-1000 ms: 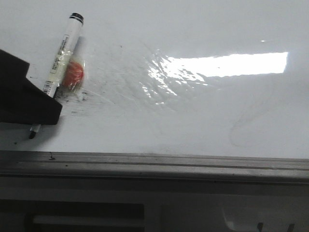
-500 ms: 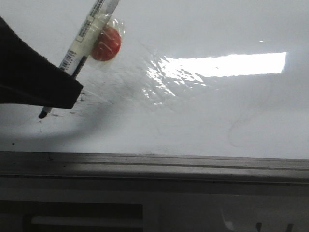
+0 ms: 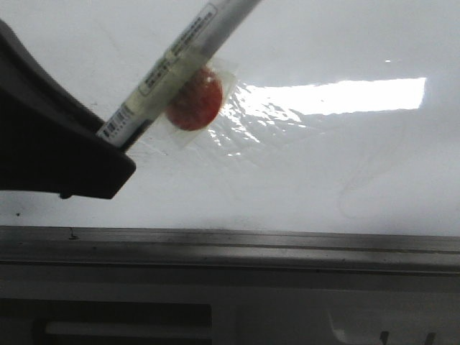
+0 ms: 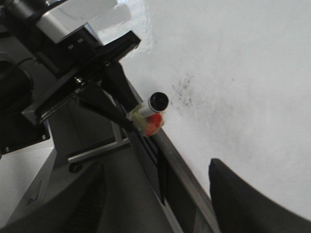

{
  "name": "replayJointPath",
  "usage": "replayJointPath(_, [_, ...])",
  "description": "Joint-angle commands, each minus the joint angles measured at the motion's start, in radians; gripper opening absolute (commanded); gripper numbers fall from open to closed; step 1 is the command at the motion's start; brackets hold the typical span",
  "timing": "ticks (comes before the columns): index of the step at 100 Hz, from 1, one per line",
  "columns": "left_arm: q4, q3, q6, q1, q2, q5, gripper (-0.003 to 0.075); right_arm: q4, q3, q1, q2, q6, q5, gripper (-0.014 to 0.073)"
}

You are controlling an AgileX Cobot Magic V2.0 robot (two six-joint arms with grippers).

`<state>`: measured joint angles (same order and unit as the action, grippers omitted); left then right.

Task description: Write number 8 on whiteboard

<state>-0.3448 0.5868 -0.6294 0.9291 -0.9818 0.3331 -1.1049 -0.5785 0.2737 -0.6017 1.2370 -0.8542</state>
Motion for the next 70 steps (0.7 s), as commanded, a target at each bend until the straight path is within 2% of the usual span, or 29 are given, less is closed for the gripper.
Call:
replayJointPath(1, [-0.007,0.057,-0.041,0.01,0.016,-0.048,-0.002,-0.075,-0.031,0.044,-0.057,0.074,0.026,0.0409])
replayJointPath(36, [-0.004,0.083,-0.241,0.01,0.014,-0.048,-0.002,-0.133,-0.107,0.216,-0.266,0.198,0.119,0.0409])
replayJointPath(57, [-0.004,0.083,-0.245,0.01,0.011,-0.056,-0.002,-0.142,-0.151,0.32,-0.366,0.201,0.216,0.0409])
replayJointPath(70, [-0.004,0.083,-0.245,0.01,0.011,-0.057,-0.002,-0.211,-0.153,0.379,-0.416,0.258,0.241,0.0409])
